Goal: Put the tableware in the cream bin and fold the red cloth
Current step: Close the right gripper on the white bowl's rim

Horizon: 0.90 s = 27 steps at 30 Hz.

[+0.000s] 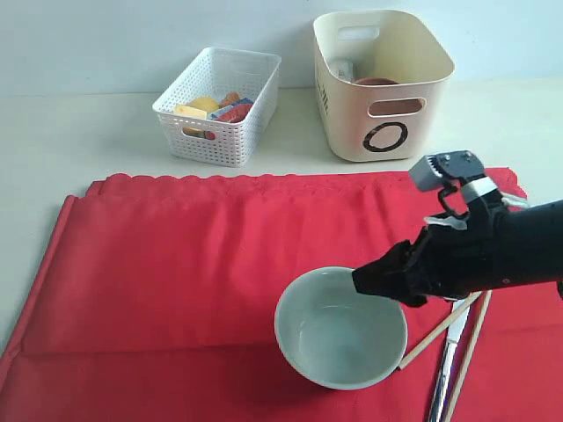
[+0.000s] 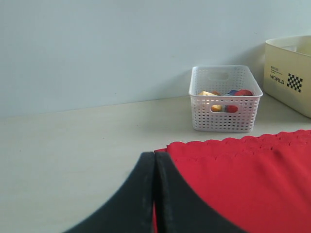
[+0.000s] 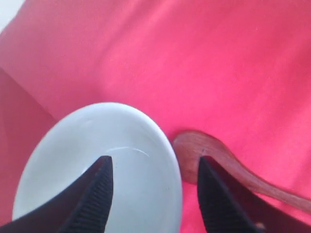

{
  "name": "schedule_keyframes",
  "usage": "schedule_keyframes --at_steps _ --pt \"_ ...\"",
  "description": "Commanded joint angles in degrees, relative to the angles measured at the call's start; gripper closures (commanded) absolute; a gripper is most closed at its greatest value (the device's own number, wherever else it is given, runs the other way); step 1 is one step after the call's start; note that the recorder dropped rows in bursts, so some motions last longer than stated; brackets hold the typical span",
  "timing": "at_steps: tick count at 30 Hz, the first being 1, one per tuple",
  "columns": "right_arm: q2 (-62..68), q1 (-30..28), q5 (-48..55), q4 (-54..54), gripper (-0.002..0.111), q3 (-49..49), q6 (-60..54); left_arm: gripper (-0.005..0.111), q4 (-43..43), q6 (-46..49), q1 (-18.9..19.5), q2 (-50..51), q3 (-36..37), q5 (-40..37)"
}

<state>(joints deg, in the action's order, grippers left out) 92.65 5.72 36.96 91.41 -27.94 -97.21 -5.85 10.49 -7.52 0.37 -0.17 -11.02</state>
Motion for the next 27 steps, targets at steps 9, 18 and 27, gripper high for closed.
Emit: schedule_keyframes --at_steps 9,18,27 --pt "2.1 3.8 -6.9 -0.1 0.087 0.0 -1.9 0.105 0.0 -0.1 0.3 -0.4 0.2 0.0" --pt "2.1 3.8 -6.9 -0.1 0.108 0.0 -2.2 0.105 0.0 -0.1 0.3 -0.4 0.2 0.0" --pt "2.1 3.8 -6.9 -0.1 0.108 0.0 -2.2 0.105 0.0 -0.3 0.3 -0.4 0.2 0.0"
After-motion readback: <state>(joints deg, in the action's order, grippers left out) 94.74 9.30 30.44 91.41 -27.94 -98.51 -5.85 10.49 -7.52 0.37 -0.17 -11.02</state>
